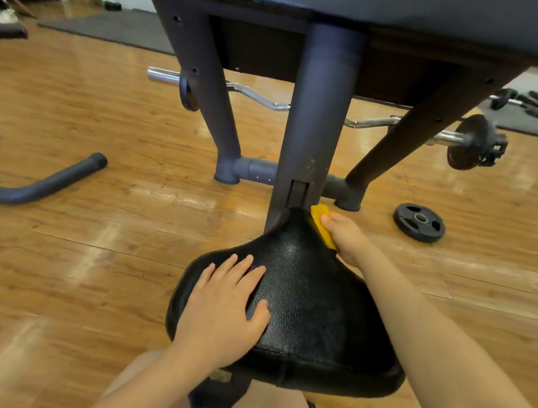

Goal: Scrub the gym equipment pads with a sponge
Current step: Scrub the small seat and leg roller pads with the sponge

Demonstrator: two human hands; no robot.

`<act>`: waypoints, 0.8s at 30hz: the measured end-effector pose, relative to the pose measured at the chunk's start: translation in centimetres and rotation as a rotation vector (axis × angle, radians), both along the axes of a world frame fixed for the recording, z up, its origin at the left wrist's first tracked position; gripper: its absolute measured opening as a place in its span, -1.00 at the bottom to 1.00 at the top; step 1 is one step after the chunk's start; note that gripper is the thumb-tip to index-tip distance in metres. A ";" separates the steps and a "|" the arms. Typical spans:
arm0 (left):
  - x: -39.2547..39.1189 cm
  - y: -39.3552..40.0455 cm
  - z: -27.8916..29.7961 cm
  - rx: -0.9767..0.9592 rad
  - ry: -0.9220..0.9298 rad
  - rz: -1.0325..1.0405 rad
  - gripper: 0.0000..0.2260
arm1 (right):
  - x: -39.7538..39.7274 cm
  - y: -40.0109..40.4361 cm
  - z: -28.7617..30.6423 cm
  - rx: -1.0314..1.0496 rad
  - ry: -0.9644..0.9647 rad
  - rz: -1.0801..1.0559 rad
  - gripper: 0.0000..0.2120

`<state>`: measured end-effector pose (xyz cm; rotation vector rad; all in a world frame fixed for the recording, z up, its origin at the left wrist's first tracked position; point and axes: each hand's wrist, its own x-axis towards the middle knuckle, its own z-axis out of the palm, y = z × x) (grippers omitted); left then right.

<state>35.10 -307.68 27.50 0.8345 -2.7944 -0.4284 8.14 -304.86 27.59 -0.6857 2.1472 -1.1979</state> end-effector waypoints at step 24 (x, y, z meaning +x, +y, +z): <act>-0.5 0.4 -0.4 -0.065 -0.002 0.006 -0.31 | 1.7 12.1 -0.2 -0.059 -0.168 0.002 -0.78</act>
